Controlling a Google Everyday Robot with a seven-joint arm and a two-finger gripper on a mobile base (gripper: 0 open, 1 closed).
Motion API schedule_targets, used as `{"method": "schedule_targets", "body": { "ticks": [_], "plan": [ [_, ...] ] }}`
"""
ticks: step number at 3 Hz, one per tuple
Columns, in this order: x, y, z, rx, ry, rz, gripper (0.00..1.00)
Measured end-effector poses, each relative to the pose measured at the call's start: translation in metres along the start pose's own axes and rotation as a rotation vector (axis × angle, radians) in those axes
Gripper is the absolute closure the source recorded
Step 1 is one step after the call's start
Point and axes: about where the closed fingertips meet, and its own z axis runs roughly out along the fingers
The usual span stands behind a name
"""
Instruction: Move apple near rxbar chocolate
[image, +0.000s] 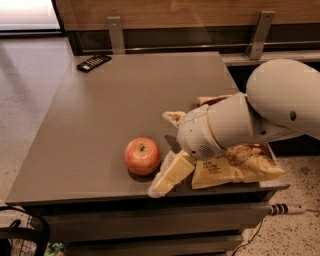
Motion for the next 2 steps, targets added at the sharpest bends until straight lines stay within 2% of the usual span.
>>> {"method": "schedule_targets", "body": {
  "ticks": [1, 2],
  "plan": [
    [-0.004, 0.005, 0.013, -0.003, -0.040, -0.014, 0.00],
    [-0.010, 0.010, 0.026, -0.001, -0.065, -0.038, 0.09]
  ]
}}
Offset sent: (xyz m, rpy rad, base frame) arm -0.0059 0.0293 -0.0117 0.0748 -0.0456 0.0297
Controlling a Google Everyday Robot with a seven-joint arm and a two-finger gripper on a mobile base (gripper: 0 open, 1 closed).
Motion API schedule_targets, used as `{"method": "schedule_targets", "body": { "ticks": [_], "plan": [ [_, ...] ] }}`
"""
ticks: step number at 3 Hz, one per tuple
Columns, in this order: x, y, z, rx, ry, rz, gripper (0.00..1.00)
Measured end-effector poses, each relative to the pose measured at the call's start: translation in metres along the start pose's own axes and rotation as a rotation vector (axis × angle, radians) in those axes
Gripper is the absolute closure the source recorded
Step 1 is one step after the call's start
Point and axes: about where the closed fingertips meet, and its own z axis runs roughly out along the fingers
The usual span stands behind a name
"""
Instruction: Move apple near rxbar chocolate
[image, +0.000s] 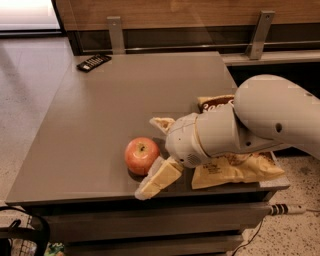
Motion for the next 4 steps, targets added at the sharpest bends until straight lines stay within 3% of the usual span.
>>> {"method": "schedule_targets", "body": {
  "ticks": [2, 3, 4],
  "plan": [
    [-0.0026, 0.0017, 0.0057, -0.002, -0.005, -0.011, 0.56],
    [-0.0050, 0.0033, 0.0063, -0.003, -0.003, -0.017, 0.87],
    [-0.0066, 0.0042, 0.0063, -0.003, -0.001, -0.021, 1.00]
  ]
}}
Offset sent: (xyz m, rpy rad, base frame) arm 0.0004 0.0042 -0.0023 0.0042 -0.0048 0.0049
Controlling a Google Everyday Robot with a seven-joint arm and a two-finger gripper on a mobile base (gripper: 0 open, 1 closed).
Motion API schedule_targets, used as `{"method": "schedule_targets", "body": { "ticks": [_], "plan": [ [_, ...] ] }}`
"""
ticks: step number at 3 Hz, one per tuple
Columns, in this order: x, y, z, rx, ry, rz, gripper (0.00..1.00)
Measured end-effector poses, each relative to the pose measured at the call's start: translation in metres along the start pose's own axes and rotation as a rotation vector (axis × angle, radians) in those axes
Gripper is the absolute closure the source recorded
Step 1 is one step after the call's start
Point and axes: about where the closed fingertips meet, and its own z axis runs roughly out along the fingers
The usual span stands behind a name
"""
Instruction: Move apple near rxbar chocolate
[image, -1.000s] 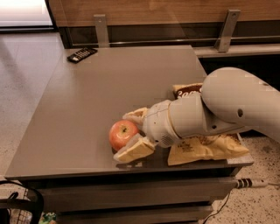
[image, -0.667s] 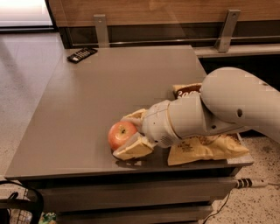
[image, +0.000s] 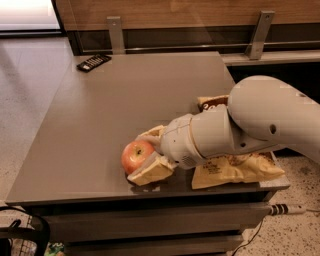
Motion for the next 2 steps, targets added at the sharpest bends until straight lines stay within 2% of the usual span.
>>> {"method": "schedule_targets", "body": {
  "ticks": [1, 2],
  "plan": [
    [-0.002, -0.016, -0.009, 0.004, 0.013, 0.021, 1.00],
    [0.001, -0.062, -0.028, 0.034, 0.051, 0.072, 1.00]
  ]
}}
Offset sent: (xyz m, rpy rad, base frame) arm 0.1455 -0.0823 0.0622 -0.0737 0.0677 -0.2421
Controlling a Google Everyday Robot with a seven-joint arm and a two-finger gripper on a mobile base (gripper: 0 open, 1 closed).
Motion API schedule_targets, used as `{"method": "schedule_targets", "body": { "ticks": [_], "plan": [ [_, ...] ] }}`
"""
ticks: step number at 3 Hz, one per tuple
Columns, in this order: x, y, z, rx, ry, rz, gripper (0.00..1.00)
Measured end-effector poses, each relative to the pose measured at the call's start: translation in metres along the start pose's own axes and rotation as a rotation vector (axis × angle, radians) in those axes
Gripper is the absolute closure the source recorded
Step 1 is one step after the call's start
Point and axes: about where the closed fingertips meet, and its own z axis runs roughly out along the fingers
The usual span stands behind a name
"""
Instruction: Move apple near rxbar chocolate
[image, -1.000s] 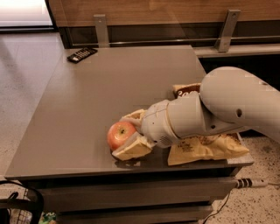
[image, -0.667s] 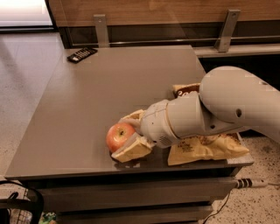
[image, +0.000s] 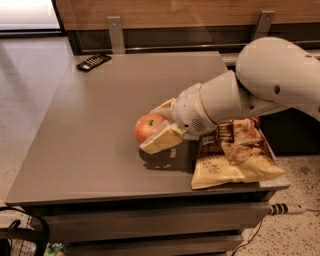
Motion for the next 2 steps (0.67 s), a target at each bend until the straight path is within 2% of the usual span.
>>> {"method": "schedule_targets", "body": {
  "ticks": [1, 2],
  "plan": [
    [-0.015, -0.116, -0.033, 0.166, 0.038, 0.100, 1.00],
    [-0.028, -0.162, -0.040, 0.254, 0.027, 0.136, 1.00]
  ]
}}
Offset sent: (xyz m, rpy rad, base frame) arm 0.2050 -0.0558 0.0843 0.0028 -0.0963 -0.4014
